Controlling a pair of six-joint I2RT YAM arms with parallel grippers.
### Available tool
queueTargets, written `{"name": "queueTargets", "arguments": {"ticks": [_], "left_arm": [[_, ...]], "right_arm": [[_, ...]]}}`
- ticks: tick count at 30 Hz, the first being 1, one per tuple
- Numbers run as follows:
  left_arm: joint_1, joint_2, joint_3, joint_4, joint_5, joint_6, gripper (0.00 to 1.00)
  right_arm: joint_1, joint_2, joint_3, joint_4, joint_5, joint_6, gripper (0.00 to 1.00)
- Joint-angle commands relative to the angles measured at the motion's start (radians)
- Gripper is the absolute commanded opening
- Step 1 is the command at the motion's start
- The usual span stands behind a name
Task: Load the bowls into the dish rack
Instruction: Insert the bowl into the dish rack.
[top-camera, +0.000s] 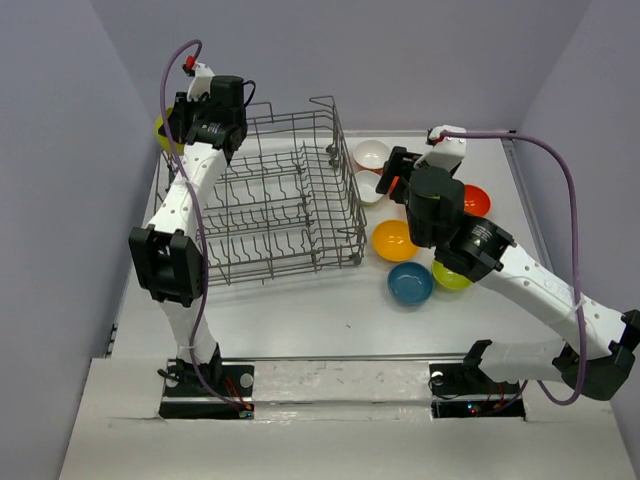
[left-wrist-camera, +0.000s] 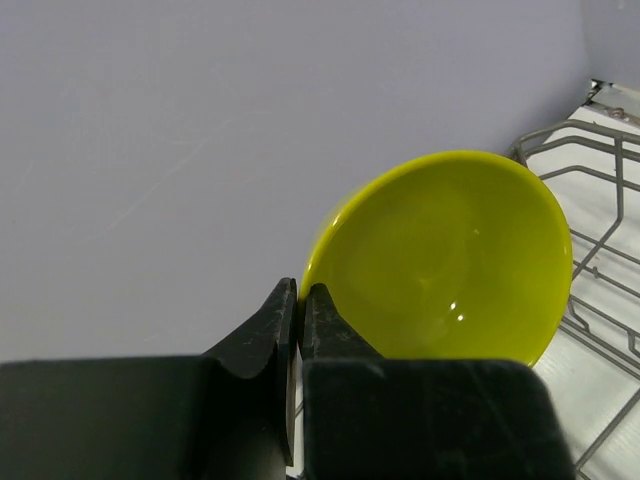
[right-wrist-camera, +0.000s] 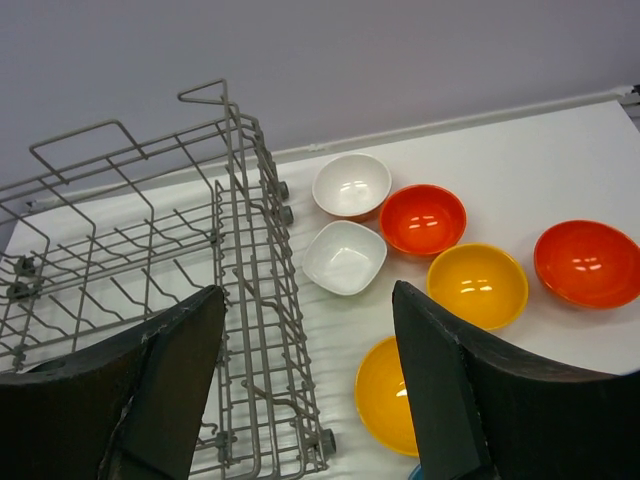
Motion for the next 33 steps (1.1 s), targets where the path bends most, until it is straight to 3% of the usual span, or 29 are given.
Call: {"name": "queueTargets", "arguments": {"ticks": [1, 12, 27, 33], "left_arm": [[0.017, 0.002, -0.010, 0.135, -0.082, 0.092, 0.00], [0.032, 0.087, -0.090, 0.166, -0.102, 0.085, 0.00], [0.035, 0.129, -0.193, 0.353, -0.192, 0.256, 0.00], [0.037, 0.144, -0.199, 0.357, -0.195, 0.263, 0.00]], "right_arm": [[0.000, -0.033, -0.022, 0.036, 0.047, 0.035, 0.74], [0.000, -0.041, -0.089, 0.078, 0.017, 0.061, 0.74], [0.000, -0.046, -0.129, 0.101, 0.004, 0.075, 0.75], [0.000, -0.046, -0.132, 0.109, 0.001, 0.076, 0.75]]}}
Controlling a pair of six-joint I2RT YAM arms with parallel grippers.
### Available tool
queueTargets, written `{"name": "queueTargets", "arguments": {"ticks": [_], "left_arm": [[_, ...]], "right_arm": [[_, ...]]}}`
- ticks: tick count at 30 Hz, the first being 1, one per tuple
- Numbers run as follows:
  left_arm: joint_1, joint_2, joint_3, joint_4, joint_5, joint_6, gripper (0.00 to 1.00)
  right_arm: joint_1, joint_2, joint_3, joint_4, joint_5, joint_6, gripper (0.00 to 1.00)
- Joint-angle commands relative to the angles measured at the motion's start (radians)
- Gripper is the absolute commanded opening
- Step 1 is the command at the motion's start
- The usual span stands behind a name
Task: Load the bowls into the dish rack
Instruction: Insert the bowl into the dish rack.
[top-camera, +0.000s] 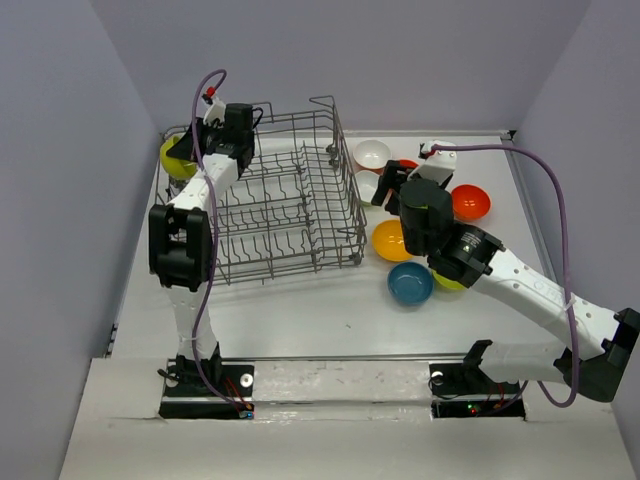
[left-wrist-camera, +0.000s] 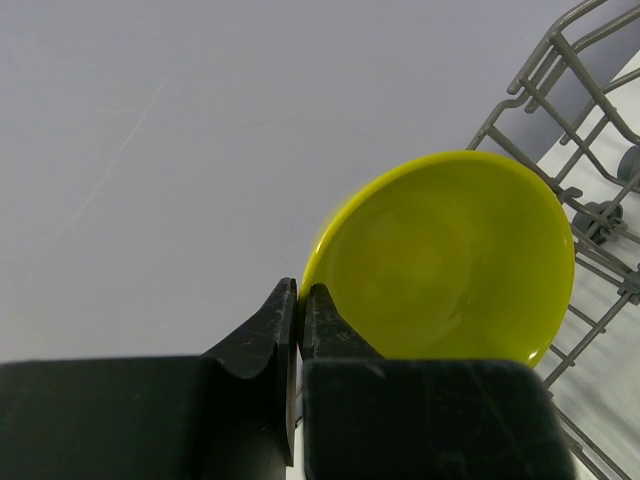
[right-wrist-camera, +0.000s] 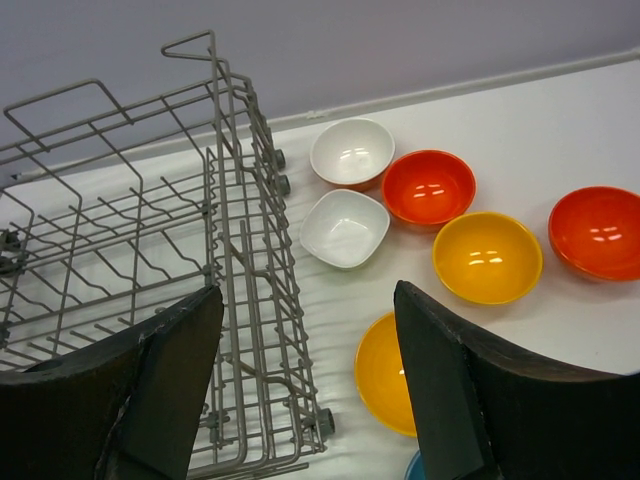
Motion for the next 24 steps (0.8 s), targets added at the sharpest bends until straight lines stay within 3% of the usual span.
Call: {"name": "queueTargets", "arguments": {"ticks": [1, 24], "left_arm": [[0.007, -0.005, -0.005, 0.060, -0.063, 0.020, 0.00], [0.005, 0.029, -0.062, 0.099, -0.092, 0.036, 0.00]], "right_arm": [[0.000, -0.027, -0.007, 0.072, 0.014, 0.014, 0.75], [0.000, -0.027, -0.021, 0.087, 0.009, 0.008, 0.76]]}}
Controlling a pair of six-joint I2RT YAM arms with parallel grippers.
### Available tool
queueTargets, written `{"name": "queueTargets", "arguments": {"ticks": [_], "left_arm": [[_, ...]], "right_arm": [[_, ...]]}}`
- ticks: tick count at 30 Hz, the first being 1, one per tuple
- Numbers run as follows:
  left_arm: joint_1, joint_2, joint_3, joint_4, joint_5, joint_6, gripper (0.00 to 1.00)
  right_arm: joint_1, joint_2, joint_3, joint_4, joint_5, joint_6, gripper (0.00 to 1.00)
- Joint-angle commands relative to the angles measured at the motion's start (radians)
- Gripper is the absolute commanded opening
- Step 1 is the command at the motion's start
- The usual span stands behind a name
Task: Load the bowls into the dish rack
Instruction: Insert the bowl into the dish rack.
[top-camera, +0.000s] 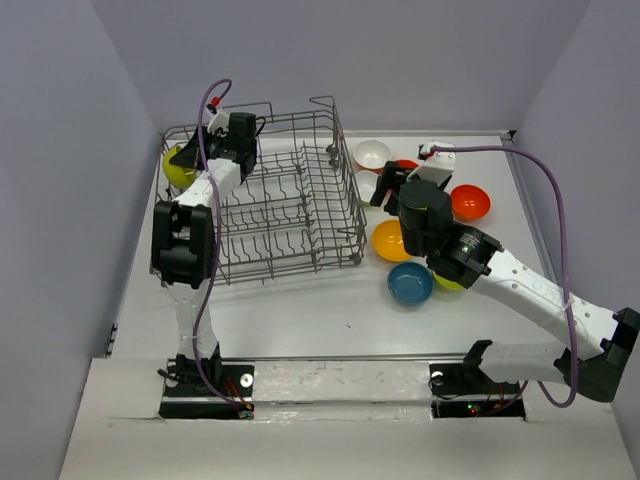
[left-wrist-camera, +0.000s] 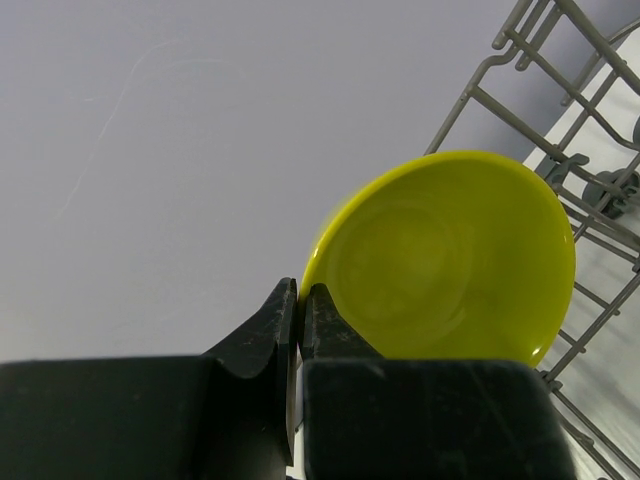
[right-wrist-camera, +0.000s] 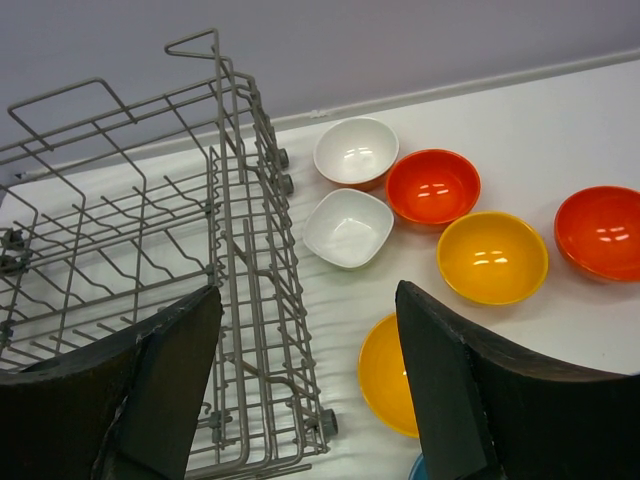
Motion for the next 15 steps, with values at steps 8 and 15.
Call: {"name": "queueTargets", "arguments": {"ticks": [8, 15], "left_arm": [[0.004, -0.012, -0.072, 0.245, -0.092, 0.147, 0.00], [-0.005, 0.000, -0.080, 0.287, -0.090, 0.184, 0.00]], "right_arm": [[0.000, -0.025, -0.009, 0.066, 0.010, 0.011, 0.76], [0.000, -0.026, -0.011, 0.068, 0.009, 0.008, 0.76]]}}
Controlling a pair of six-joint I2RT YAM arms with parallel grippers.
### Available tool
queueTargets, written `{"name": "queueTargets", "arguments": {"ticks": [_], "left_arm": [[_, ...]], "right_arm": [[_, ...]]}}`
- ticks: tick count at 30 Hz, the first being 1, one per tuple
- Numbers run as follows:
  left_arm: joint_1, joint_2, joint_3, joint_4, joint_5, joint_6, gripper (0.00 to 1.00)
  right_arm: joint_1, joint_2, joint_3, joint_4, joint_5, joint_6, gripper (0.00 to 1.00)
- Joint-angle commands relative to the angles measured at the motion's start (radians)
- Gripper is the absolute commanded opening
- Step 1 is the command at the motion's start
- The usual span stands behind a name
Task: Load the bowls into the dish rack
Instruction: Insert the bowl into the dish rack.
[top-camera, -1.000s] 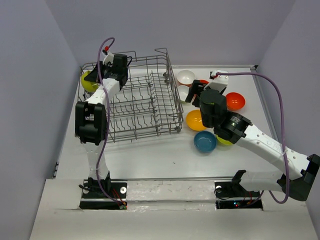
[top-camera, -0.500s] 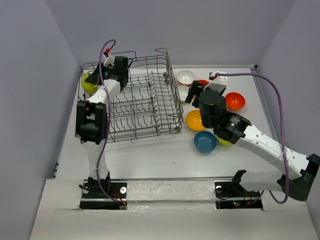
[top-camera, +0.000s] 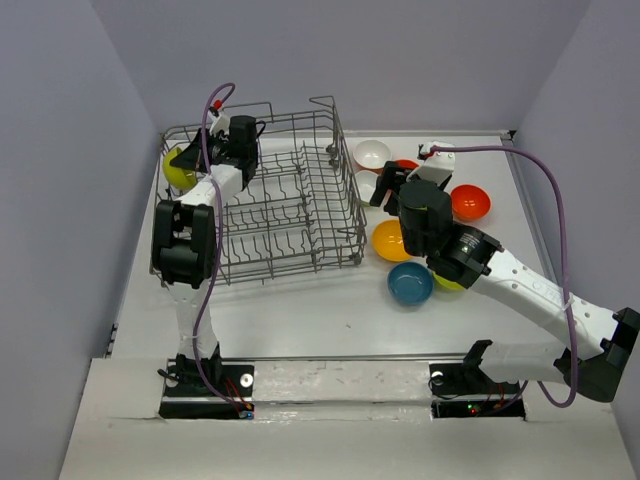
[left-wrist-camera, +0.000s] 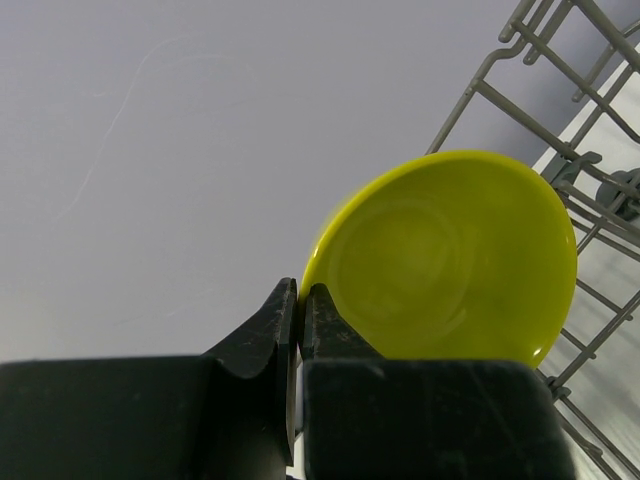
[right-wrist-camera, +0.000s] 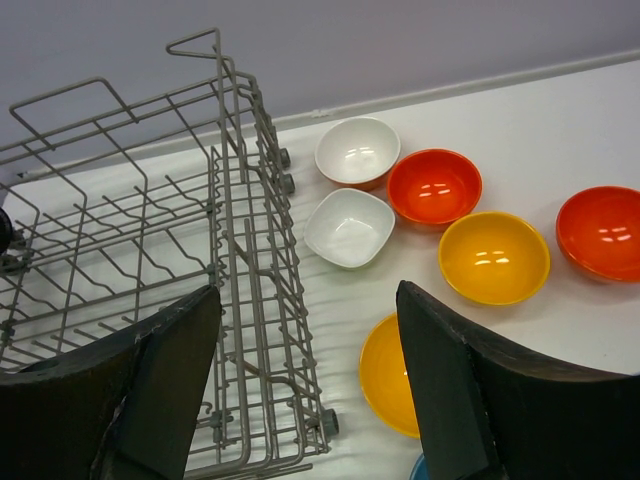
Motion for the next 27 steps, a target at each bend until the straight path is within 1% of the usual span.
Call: {"name": "queueTargets", "arguments": {"ticks": [1, 6, 10, 27], "left_arm": [[-0.006, 0.002, -0.002, 0.078, -0.055, 0.042, 0.00], [-0.013, 0.018, -0.002, 0.107, -0.055, 0.065, 0.00], [-0.020, 0.026, -0.021, 0.187, -0.060, 0.127, 0.00], [-0.046, 0.067, -0.004, 0.219, -0.057, 0.177, 0.00]], "right_arm": [[0.000, -0.026, -0.010, 0.066, 0.012, 0.008, 0.76], [0.000, -0.027, -0.012, 0.066, 0.016, 0.006, 0.77], [0.000, -0.027, -0.012, 0.068, 0.015, 0.006, 0.77], [0.000, -0.033, -0.021, 0.072, 0.013, 0.011, 0.77]]}}
